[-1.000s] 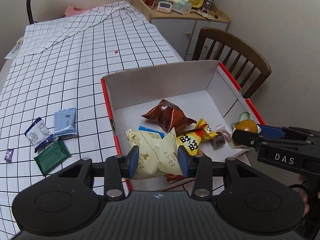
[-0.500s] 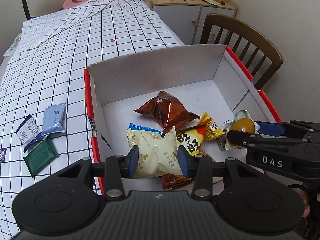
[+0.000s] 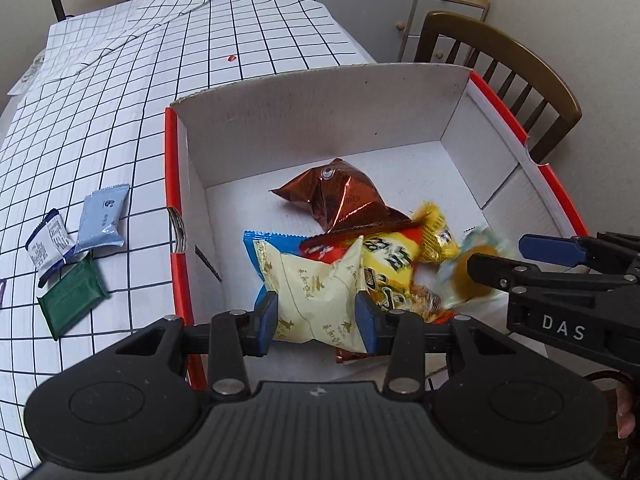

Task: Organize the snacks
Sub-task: 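Open both tools to drop the pastry bag and orange candy in the box, then move both tools back toward the remaining snacks on the tablecloth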

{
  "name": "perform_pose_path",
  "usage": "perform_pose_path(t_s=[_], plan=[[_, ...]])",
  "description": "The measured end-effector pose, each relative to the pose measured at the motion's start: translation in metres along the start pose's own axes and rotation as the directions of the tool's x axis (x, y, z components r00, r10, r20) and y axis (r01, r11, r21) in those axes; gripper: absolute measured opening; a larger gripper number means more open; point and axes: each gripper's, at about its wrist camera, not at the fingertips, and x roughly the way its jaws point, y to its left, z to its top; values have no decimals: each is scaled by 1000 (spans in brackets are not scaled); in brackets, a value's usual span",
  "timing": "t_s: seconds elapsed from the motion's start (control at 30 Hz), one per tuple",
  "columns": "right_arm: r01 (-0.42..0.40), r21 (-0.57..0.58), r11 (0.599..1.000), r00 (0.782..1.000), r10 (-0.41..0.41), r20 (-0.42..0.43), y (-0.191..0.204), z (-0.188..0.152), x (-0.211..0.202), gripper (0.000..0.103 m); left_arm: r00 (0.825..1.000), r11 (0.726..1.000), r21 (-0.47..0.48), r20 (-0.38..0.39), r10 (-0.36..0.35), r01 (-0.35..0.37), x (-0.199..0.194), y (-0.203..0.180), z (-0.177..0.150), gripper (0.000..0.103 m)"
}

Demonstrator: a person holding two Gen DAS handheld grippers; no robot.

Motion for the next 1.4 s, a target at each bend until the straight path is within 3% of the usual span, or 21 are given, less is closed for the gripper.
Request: perform_pose_path(t_s=[0.2,0.37,0.57,0.9,1.4], plan=[[2,-11,1000,1000,-1,15,1,0,-6,64,1000,1000,-10,7,-19,19,-4,1,-4,41],[-15,-23,1000,1000,16,26,3,-3,-16,67,999,999,-9,39,-35,35,-16,0,-9,57],[-44,-33,999,997,46,65,6,-5,-36,75,994,998,-11,88,-61,63,-37,2,-13,63],[-97,-54,994,986,103,133,14,-10,-76,81,982,997,-25,176,-71,76,-77,9,-23,65],[-199,-108,974,955,218,200,60,-7,-114,93,957,989,-109,281,-65,99,-128,60,-42,79]])
